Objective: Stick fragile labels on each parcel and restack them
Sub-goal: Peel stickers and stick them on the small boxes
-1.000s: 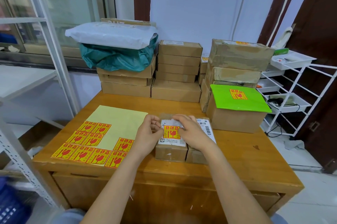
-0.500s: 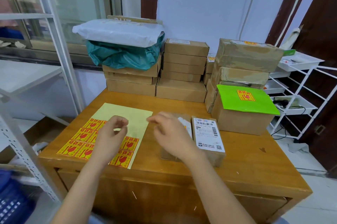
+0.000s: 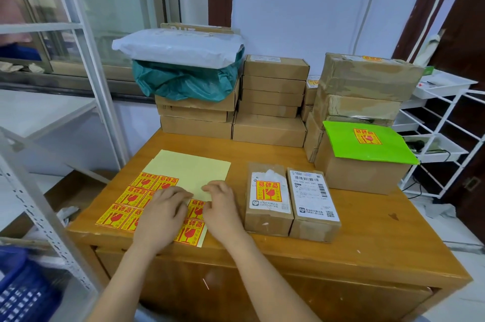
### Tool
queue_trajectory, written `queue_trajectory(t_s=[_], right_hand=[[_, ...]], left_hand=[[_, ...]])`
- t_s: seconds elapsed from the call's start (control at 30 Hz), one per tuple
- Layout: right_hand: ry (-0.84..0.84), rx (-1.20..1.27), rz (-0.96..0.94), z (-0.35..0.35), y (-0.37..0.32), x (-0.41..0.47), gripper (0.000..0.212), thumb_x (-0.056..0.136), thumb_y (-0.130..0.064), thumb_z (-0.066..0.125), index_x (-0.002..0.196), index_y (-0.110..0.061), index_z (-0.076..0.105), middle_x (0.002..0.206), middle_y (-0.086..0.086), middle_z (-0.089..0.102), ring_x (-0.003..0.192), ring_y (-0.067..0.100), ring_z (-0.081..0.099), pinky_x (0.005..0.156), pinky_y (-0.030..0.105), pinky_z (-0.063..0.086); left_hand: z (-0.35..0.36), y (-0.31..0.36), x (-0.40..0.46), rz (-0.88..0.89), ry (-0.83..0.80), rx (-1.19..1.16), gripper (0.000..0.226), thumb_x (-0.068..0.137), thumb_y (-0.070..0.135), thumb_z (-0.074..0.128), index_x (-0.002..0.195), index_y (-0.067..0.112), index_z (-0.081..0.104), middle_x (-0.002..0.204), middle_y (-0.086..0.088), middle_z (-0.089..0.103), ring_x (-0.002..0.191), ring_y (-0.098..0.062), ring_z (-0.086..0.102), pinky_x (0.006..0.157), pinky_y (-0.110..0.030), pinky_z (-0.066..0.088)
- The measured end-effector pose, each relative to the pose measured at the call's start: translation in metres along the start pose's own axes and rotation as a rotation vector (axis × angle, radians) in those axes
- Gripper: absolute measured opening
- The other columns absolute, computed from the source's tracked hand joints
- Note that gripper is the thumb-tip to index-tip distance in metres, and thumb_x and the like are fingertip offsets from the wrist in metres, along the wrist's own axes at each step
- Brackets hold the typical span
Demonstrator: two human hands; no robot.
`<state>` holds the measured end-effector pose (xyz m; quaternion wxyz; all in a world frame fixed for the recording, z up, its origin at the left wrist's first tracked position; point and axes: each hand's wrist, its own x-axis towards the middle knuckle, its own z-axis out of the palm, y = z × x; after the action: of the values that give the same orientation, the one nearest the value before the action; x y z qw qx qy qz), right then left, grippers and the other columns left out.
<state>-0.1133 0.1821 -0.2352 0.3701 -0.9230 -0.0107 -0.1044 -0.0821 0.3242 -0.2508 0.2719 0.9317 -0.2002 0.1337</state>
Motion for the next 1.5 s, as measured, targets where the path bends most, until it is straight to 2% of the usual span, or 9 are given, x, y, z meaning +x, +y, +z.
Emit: queue_trajectory(t_s=[0.07, 0.2, 0.4, 0.57, 0.8, 0.93, 1.13, 1.4, 1.5], right_hand=[[0.023, 0.086, 0.039, -0.001, 0.003, -0.001, 0.038, 0.093, 0.004, 0.041, 0.126, -0.008, 0.056, 0.13, 0.001, 0.044, 0.126, 0.012, 0.036, 0.099, 0.007, 0.02], [0.044, 0.182, 0.088, -0.001, 0.004, -0.001, 0.036, 0.092, 0.005, 0.041, 0.117, -0.009, 0.062, 0.125, 0.001, 0.049, 0.123, 0.013, 0.043, 0.102, 0.012, 0.028], [0.038, 0.128, 0.082, 0.0, 0.004, 0.0, 0.032, 0.094, 0.001, 0.044, 0.12, -0.009, 0.06, 0.126, 0.001, 0.048, 0.124, 0.012, 0.041, 0.101, 0.013, 0.029], [0.044, 0.083, 0.062, 0.003, 0.005, 0.002, 0.03, 0.092, -0.003, 0.048, 0.12, -0.006, 0.06, 0.125, 0.001, 0.048, 0.123, 0.012, 0.037, 0.094, 0.008, 0.023], [0.065, 0.108, 0.058, 0.004, 0.006, 0.003, 0.017, 0.09, -0.01, 0.056, 0.103, -0.007, 0.065, 0.119, 0.001, 0.05, 0.116, 0.011, 0.039, 0.088, 0.01, 0.025], [0.068, 0.108, 0.054, 0.004, 0.007, 0.004, 0.017, 0.092, -0.013, 0.055, 0.104, -0.006, 0.063, 0.119, 0.001, 0.05, 0.114, 0.01, 0.039, 0.085, 0.01, 0.025], [0.11, 0.118, 0.077, 0.005, 0.005, 0.005, 0.017, 0.093, -0.009, 0.05, 0.106, -0.004, 0.06, 0.114, 0.004, 0.052, 0.11, 0.015, 0.045, 0.081, 0.014, 0.031], [0.114, 0.161, 0.082, 0.004, 0.004, 0.004, 0.02, 0.093, -0.012, 0.051, 0.11, -0.007, 0.061, 0.113, 0.001, 0.052, 0.107, 0.013, 0.047, 0.082, 0.013, 0.033], [0.112, 0.191, 0.082, 0.001, -0.001, 0.002, 0.02, 0.093, -0.01, 0.05, 0.111, -0.008, 0.06, 0.113, 0.0, 0.05, 0.109, 0.012, 0.047, 0.085, 0.012, 0.034]], left_hand=[[0.0, 0.0, -0.001, 0.016, -0.001, 0.008, 0.026, 0.097, 0.016, 0.044, 0.113, 0.02, 0.064, 0.117, 0.008, 0.057, 0.112, -0.012, 0.043, 0.088, -0.028, 0.038], [0.001, -0.001, 0.0, 0.002, -0.007, 0.017, 0.02, 0.097, 0.02, 0.045, 0.109, 0.024, 0.061, 0.115, 0.012, 0.056, 0.11, -0.009, 0.041, 0.084, -0.025, 0.037], [0.0, 0.001, -0.001, 0.009, -0.007, -0.022, 0.007, 0.094, 0.026, 0.054, 0.097, 0.032, 0.055, 0.109, 0.016, 0.055, 0.104, -0.007, 0.039, 0.085, -0.03, 0.039], [-0.001, 0.0, -0.002, 0.04, -0.007, -0.051, 0.01, 0.093, 0.024, 0.055, 0.089, 0.032, 0.052, 0.102, 0.016, 0.056, 0.098, -0.009, 0.045, 0.082, -0.031, 0.04], [-0.001, -0.001, -0.003, 0.035, 0.021, -0.096, 0.007, 0.095, 0.02, 0.052, 0.095, 0.027, 0.051, 0.093, 0.01, 0.059, 0.092, -0.014, 0.053, 0.076, -0.035, 0.044], [-0.003, 0.003, -0.004, 0.004, 0.005, -0.103, 0.01, 0.095, 0.021, 0.052, 0.102, 0.027, 0.05, 0.097, 0.01, 0.058, 0.095, -0.014, 0.052, 0.079, -0.036, 0.046], [-0.008, 0.005, -0.004, -0.082, -0.091, -0.095, 0.034, 0.082, 0.021, 0.065, 0.108, 0.03, 0.044, 0.11, 0.011, 0.055, 0.104, -0.011, 0.047, 0.09, -0.034, 0.04], [-0.011, 0.01, -0.004, -0.111, -0.121, -0.069, 0.04, 0.08, 0.026, 0.067, 0.112, 0.029, 0.043, 0.109, 0.01, 0.052, 0.101, -0.011, 0.046, 0.088, -0.033, 0.041], [-0.012, 0.01, -0.003, -0.157, -0.12, -0.142, 0.039, 0.079, 0.018, 0.068, 0.111, 0.026, 0.047, 0.106, 0.01, 0.055, 0.102, -0.014, 0.051, 0.087, -0.034, 0.045]])
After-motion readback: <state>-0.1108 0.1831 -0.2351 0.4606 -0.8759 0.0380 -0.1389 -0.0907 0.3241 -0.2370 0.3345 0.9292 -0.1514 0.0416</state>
